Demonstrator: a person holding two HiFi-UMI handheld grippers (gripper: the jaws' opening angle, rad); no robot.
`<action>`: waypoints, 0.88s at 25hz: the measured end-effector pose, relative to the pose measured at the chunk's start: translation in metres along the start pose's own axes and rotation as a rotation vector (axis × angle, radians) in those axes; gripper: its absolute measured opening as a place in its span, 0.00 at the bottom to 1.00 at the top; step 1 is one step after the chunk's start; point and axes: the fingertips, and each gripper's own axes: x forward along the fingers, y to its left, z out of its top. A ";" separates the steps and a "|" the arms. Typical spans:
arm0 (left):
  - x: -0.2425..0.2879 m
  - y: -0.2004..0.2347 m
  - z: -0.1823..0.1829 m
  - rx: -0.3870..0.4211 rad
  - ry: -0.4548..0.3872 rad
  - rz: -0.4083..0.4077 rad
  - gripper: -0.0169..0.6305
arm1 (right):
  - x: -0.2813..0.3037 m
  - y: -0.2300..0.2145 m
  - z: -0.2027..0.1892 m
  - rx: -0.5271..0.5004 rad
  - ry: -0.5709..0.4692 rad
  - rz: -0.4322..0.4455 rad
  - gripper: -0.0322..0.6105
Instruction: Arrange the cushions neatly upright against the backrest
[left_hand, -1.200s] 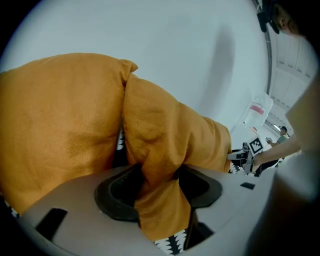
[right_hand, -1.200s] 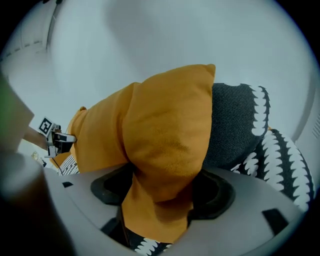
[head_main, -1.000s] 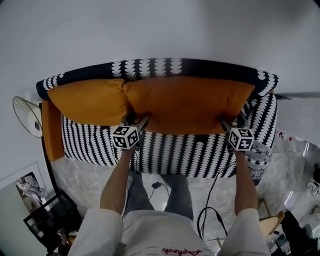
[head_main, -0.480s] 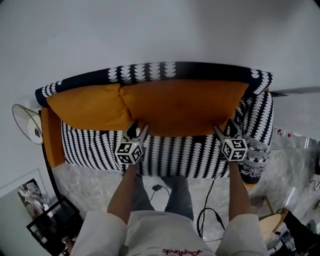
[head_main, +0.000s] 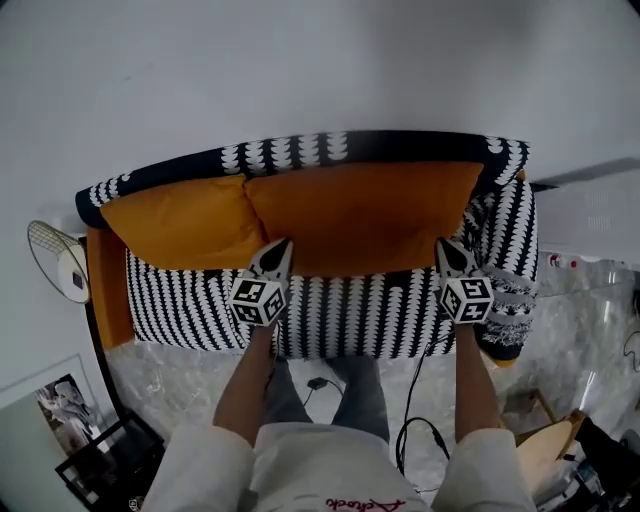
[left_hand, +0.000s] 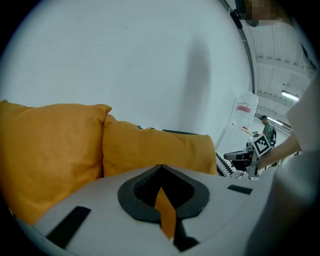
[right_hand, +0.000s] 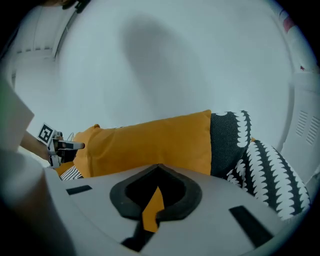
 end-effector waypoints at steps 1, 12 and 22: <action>-0.003 -0.003 0.001 0.005 -0.002 -0.011 0.07 | -0.005 0.003 0.001 -0.001 -0.005 -0.006 0.09; -0.048 0.001 0.026 0.053 -0.038 -0.127 0.07 | -0.037 0.076 0.024 -0.012 -0.064 -0.043 0.09; -0.065 -0.018 0.055 0.159 -0.026 -0.272 0.07 | -0.073 0.121 0.037 0.040 -0.128 -0.146 0.09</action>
